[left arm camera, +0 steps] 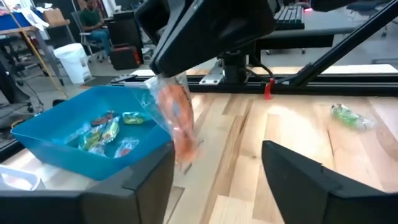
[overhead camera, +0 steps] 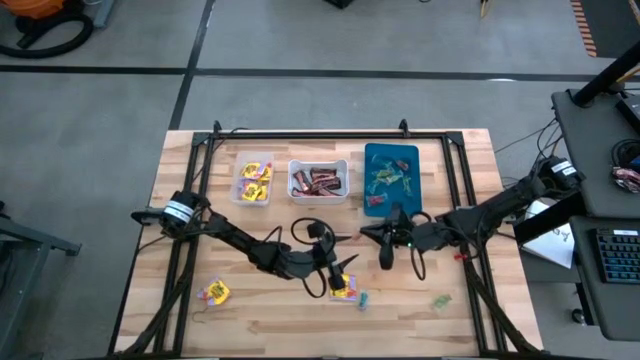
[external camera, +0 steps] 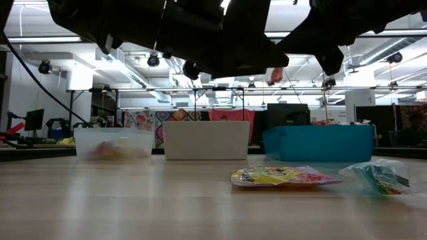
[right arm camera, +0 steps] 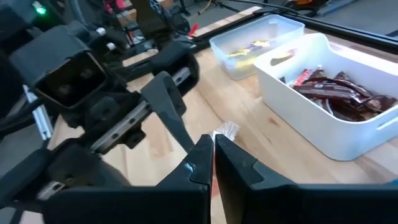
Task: Sort candy
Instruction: Put the orange candy into the blue bin, then put the yellow candy into the transparent bin
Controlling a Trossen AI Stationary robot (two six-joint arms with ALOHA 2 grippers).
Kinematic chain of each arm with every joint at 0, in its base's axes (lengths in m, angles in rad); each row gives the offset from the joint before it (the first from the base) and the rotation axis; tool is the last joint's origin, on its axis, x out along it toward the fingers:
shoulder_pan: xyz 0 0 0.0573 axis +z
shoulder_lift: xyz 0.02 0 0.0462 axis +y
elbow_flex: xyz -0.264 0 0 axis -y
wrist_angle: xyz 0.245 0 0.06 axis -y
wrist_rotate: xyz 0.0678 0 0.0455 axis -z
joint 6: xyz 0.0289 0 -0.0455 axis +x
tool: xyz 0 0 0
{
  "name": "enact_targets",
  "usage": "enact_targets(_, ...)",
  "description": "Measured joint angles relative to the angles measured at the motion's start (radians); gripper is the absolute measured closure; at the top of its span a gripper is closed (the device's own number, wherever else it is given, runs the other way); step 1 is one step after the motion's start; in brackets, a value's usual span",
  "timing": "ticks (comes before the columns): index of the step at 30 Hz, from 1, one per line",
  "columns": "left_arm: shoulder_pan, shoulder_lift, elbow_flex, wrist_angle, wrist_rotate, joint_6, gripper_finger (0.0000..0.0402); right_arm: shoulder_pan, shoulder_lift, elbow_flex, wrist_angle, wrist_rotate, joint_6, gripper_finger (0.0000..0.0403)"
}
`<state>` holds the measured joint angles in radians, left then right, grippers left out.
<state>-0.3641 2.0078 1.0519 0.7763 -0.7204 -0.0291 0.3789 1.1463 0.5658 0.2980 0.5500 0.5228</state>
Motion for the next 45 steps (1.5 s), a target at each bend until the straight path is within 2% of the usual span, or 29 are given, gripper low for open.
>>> enact_targets(4,0.000,-0.001,0.000,-0.048,-0.008,-0.019,0.0153,-0.026,0.000,0.001,-0.029,0.000,0.001,0.0394)
enact_targets(9,0.000,-0.006,0.000,-0.146,-0.102,-0.070,0.0144,-0.090,0.000,0.001,-0.119,0.017,0.031,0.0394)
enact_targets(18,-0.002,-0.013,0.000,-0.219,-0.108,-0.116,0.0143,-0.239,-0.030,0.001,-0.481,0.175,0.168,0.0394)
enact_targets(23,-0.002,-0.014,0.000,-0.218,-0.108,-0.116,0.0143,-0.302,-0.032,0.001,-0.608,0.176,0.217,0.0394)
enact_targets(27,-0.002,-0.014,0.000,-0.218,-0.105,-0.116,0.0143,-0.318,-0.032,0.001,-0.636,0.177,0.227,0.0394)
enact_targets(29,-0.001,-0.019,0.000,-0.237,-0.060,-0.119,0.0143,-0.320,-0.032,0.001,-0.635,0.177,0.228,0.0394)
enact_targets(33,-0.002,-0.058,0.000,-0.375,0.158,-0.120,0.0143,-0.321,-0.032,0.001,-0.634,0.177,0.229,0.0394)
enact_targets(35,-0.002,-0.076,0.000,-0.452,0.231,-0.120,0.0143,-0.321,-0.033,0.002,-0.634,0.176,0.229,0.0394)
enact_targets(39,-0.002,-0.116,0.000,-0.597,0.266,-0.145,0.0143,-0.321,-0.033,0.020,-0.634,0.128,0.231,0.0375)
enact_targets(45,-0.015,-0.179,0.000,-0.786,0.280,-0.197,0.0143,-0.321,-0.033,0.040,-0.638,0.122,0.243,0.0303)
